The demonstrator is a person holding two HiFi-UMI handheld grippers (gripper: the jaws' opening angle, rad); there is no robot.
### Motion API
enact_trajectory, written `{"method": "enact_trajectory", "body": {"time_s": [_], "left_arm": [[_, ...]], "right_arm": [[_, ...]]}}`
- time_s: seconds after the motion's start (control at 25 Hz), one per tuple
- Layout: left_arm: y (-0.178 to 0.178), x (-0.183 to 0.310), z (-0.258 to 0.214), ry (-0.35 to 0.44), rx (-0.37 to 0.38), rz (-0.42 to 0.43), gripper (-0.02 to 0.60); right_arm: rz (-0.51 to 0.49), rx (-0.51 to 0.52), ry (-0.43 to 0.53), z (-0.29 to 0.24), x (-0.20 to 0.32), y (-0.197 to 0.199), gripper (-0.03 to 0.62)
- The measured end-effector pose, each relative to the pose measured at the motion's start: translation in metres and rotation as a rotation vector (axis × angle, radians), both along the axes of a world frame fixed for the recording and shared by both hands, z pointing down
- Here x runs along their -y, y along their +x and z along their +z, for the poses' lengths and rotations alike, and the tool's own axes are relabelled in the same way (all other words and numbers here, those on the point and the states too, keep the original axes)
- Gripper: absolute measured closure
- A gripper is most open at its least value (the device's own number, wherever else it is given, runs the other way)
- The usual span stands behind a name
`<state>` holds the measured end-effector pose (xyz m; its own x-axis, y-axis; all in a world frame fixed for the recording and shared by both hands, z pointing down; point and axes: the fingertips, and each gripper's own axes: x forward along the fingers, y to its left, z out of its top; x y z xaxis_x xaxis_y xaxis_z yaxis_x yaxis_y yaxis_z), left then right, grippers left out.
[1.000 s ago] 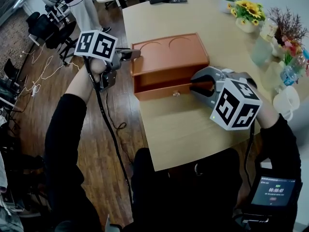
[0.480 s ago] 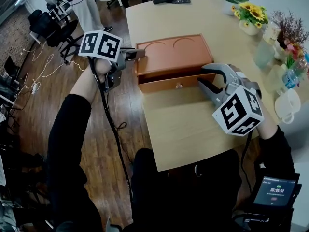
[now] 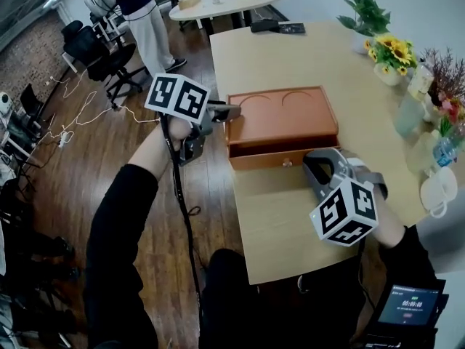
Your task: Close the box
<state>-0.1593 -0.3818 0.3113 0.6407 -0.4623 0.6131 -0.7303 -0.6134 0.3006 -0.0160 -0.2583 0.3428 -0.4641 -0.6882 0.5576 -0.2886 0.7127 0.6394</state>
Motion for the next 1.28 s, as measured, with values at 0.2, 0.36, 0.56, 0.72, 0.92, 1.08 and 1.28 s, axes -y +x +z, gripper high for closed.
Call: {"method": "enact_trajectory", "body": {"time_s": [0.2,0.36,0.56,0.72,0.92,1.08,1.28], "left_arm": [[-0.003,0.002,-0.004,0.015,0.005,0.002,0.399],[-0.003,0.002,-0.005,0.018,0.007,0.000,0.399],[-0.003,0.003,-0.005,0.018,0.009,-0.003,0.399],[-0.002,0.003,-0.004,0.017,0.010,-0.007,0.399],[-0.003,-0.001,-0.009,0.078,-0.002,0.021,0.388],[-0.004,-0.024,-0.018,0.195,-0.039,0.067,0.388],[-0.017,-0.081,-0.055,0.366,-0.224,-0.042,0.388]], "right_arm": [[0.029,-0.001,0.057,-0.005,0.020,-0.004,0.594],[0.044,-0.009,0.065,-0.004,0.031,-0.006,0.594],[0.046,-0.004,0.064,-0.004,0.036,-0.007,0.594],[0.051,0.004,0.056,-0.003,0.038,-0.007,0.594],[0.043,0.081,0.019,-0.014,0.022,-0.008,0.594],[0.060,0.370,-0.153,-0.036,0.000,0.002,0.594],[0.087,0.776,-0.333,-0.074,-0.016,0.023,0.594]]}}
